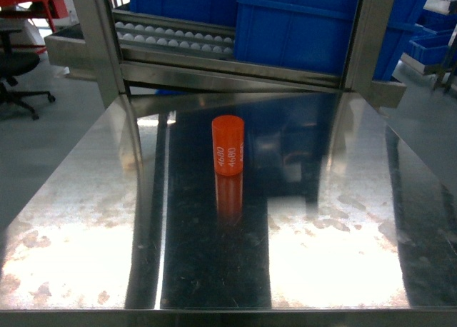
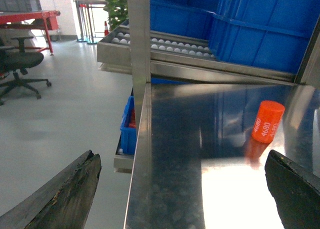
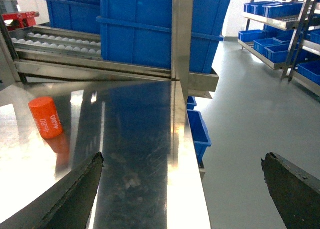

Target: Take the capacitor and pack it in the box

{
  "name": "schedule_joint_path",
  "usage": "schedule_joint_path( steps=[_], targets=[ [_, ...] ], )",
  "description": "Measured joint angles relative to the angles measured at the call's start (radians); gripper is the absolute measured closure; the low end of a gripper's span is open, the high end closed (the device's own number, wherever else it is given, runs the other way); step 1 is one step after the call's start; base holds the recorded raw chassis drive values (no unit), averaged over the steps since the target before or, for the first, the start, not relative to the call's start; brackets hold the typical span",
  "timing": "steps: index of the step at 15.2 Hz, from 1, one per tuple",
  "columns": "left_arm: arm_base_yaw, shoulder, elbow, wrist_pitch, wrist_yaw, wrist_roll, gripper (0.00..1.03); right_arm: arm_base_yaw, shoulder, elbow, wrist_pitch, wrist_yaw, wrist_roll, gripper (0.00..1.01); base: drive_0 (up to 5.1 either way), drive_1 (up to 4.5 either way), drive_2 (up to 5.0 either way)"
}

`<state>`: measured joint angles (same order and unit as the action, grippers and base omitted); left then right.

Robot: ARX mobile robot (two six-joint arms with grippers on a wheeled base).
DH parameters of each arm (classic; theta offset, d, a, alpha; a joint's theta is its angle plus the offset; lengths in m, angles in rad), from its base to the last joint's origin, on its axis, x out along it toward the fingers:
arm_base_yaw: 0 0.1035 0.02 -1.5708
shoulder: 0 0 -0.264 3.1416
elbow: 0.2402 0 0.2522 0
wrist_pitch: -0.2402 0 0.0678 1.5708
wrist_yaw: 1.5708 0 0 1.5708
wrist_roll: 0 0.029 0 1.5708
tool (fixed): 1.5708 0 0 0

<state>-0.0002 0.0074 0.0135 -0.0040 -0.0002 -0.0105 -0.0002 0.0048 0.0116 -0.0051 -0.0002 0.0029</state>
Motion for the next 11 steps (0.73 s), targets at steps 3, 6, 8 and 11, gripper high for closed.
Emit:
schedule_joint_path(
  steps=[3, 6, 8, 11],
  targets=[
    [0.0, 0.0, 0.0, 0.0, 0.0, 0.0, 0.05, 0.0, 0.0, 0.0, 0.0, 0.0, 0.0, 0.03, 0.0, 0.0, 0.0],
    [0.0, 0.0, 0.0, 0.0, 0.0, 0.0, 0.05, 0.0, 0.0, 0.0, 0.0, 0.0, 0.0, 0.03, 0.0, 0.0, 0.0],
    [-0.003, 0.002, 0.0, -0.002, -0.011, 0.002, 0.05, 0.0, 0.0, 0.0, 0.0, 0.0, 0.0, 0.03, 0.0, 0.0, 0.0],
    [-0.059, 0.388, 0.006, 0.344, -0.328, 0.02, 0.05, 0.0, 0.0, 0.0, 0.001, 0.001, 0.0, 0.03, 0.0, 0.0, 0.0]
  ],
)
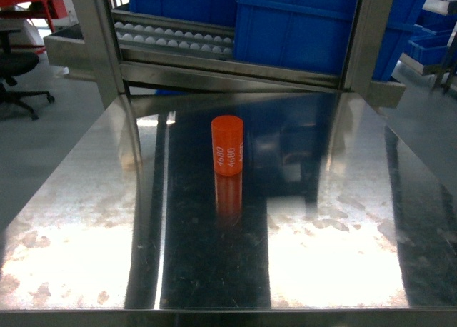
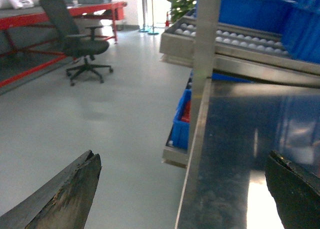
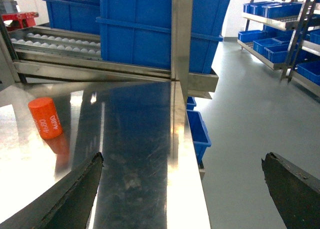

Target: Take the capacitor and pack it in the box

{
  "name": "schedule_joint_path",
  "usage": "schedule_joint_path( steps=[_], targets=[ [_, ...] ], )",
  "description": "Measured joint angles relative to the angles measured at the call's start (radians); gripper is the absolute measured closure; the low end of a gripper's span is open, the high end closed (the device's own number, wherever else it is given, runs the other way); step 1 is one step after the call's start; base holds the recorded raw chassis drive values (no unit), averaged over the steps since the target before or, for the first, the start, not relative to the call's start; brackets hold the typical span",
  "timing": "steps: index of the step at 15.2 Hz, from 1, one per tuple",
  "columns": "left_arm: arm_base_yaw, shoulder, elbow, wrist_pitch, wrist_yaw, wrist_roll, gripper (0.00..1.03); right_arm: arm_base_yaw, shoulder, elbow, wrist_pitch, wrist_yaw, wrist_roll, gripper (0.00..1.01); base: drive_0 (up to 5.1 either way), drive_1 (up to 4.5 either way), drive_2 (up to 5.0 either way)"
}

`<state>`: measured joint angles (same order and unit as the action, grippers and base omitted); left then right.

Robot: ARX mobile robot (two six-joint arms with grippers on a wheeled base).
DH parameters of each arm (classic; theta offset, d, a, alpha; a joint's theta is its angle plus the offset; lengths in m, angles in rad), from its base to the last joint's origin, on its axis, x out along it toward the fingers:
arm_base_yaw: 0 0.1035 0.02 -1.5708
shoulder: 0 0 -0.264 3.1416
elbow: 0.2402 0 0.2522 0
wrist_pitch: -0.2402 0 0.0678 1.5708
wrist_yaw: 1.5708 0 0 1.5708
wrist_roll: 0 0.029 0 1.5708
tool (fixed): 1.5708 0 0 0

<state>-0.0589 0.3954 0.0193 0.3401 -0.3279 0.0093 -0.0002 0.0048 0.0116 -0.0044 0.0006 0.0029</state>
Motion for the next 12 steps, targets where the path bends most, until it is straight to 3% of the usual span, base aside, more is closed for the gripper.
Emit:
schedule_joint_path(
  steps=[1, 3, 4, 7, 12],
  targets=[
    [0.016, 0.186, 0.022, 0.161, 0.02, -0.004, 0.05, 0.0, 0.0, 0.0, -0.001, -0.001, 0.0, 0.03, 0.0, 0.0, 0.0],
    [-0.026, 0.578, 0.174, 0.478, 0.106, -0.006, 0.05, 0.0, 0.0, 0.0, 0.0, -0.001, 0.0, 0.03, 0.0, 0.0, 0.0],
    [-0.055, 0.759, 0.267, 0.581, 0.142, -0.007, 0.05, 0.0, 0.0, 0.0, 0.0, -0.001, 0.0, 0.03, 0.0, 0.0, 0.0],
    [-0.131, 1.271, 0.575, 0.567, 0.218, -0.065, 0.05, 0.0, 0.0, 0.0, -0.001, 0.0, 0.0, 0.03, 0.0, 0.0, 0.0],
    [-0.253, 1.531, 0.867, 0.544, 0.297, -0.069, 0.05, 0.0, 0.0, 0.0, -0.001, -0.001, 0.0, 0.03, 0.0, 0.0, 0.0]
  ],
)
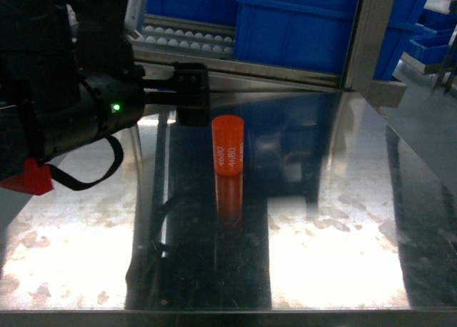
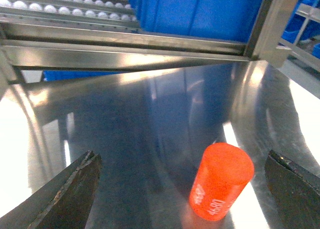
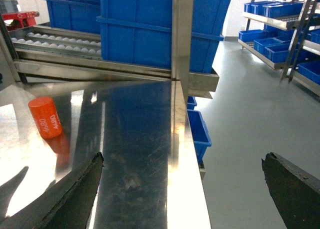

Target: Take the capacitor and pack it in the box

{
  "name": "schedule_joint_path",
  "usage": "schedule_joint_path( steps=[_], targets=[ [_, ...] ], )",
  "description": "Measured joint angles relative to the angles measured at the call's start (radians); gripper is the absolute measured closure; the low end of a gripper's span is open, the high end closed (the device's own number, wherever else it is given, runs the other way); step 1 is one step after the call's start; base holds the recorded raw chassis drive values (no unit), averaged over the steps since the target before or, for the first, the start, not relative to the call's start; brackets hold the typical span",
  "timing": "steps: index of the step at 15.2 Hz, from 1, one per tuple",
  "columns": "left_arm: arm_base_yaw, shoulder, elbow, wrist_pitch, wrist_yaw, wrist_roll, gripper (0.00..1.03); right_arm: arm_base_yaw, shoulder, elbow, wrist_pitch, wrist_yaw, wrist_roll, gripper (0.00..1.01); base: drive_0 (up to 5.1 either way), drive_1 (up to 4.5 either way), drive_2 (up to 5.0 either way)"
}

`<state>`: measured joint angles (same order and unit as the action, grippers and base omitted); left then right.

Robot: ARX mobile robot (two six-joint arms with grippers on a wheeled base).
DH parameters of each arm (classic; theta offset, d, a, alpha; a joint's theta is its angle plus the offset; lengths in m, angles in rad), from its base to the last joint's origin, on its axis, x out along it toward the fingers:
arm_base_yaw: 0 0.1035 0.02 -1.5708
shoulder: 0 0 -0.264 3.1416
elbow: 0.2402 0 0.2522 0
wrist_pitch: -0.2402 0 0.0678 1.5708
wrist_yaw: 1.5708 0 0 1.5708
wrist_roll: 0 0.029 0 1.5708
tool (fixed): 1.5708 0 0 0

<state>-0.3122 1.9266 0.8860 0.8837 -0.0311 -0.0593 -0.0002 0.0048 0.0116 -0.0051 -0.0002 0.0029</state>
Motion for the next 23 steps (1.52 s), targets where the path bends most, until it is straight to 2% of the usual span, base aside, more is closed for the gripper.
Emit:
schedule_joint_path(
  steps=[5, 8, 19, 20, 23],
  targets=[
    [-0.025, 0.128, 0.172, -0.061, 0.058, 0.015, 0.05, 0.0, 0.0, 0.0, 0.0, 0.0, 0.0, 0.03, 0.0, 0.0, 0.0],
    [-0.053, 0.183, 0.254, -0.103, 0.065, 0.024, 0.05, 0.0, 0.0, 0.0, 0.0, 0.0, 0.0, 0.03, 0.0, 0.0, 0.0],
    [-0.061, 0.405, 0.353, -0.132, 0.08, 0.028, 0.05, 0.0, 0.0, 0.0, 0.0, 0.0, 0.0, 0.03, 0.0, 0.0, 0.0],
    [-0.064, 0.413, 0.365, -0.138, 0.084, 0.028, 0.07, 0.0, 0.0, 0.0, 0.0, 0.0, 0.0, 0.03, 0.0, 0.0, 0.0],
    [-0.064, 0.414, 0.374, -0.143, 0.08, 0.029, 0.45, 0.0, 0.0, 0.0, 0.0, 0.0, 0.0, 0.03, 0.0, 0.0, 0.0]
  ],
)
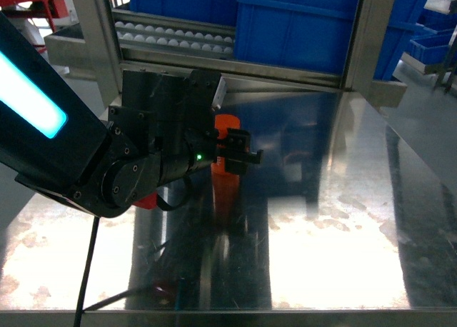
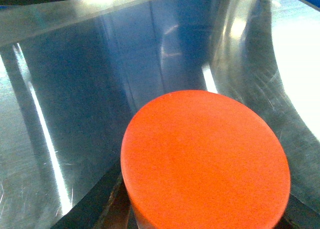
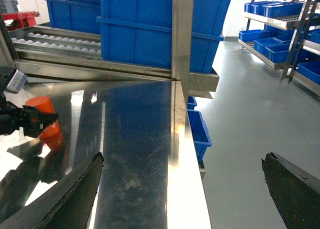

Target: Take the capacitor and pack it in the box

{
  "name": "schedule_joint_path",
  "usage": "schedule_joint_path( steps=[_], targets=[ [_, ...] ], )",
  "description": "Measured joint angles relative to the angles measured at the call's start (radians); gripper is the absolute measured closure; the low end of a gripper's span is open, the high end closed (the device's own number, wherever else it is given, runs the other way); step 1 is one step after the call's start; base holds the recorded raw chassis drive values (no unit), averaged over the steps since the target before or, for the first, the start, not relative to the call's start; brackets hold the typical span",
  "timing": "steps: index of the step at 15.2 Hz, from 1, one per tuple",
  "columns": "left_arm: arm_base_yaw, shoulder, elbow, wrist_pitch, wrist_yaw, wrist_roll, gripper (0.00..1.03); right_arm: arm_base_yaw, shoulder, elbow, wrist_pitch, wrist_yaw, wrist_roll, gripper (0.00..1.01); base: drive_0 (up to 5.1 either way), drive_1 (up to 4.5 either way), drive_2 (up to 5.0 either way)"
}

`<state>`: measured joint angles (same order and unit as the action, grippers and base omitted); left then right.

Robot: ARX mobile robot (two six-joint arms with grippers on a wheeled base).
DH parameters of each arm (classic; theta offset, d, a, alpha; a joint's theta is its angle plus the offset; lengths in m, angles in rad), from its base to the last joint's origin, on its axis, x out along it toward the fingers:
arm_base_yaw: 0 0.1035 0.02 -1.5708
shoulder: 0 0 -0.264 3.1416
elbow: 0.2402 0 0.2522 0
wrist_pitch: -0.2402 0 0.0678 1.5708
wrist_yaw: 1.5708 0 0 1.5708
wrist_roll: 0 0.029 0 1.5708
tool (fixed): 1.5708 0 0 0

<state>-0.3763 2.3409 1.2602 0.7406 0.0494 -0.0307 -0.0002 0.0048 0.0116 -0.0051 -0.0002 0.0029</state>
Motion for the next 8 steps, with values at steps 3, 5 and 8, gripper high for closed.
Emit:
schedule_joint_path(
  steps=[3, 5, 8],
  targets=[
    [0.005, -0.016, -0.032, 0.03, -0.029, -0.025, 0.57, 0.0, 0.0, 0.0, 0.0, 0.0, 0.0, 0.03, 0.0, 0.0, 0.0],
    [0.024, -0.134, -0.144, 0.087, -0.098, -0.048, 0.57, 0.0, 0.0, 0.0, 0.0, 0.0, 0.0, 0.03, 0.0, 0.0, 0.0],
    [0.093, -0.491, -0.388, 0.219, -0.222, 0.017, 0.57, 0.0, 0.0, 0.0, 0.0, 0.0, 0.0, 0.03, 0.0, 0.0, 0.0]
  ],
)
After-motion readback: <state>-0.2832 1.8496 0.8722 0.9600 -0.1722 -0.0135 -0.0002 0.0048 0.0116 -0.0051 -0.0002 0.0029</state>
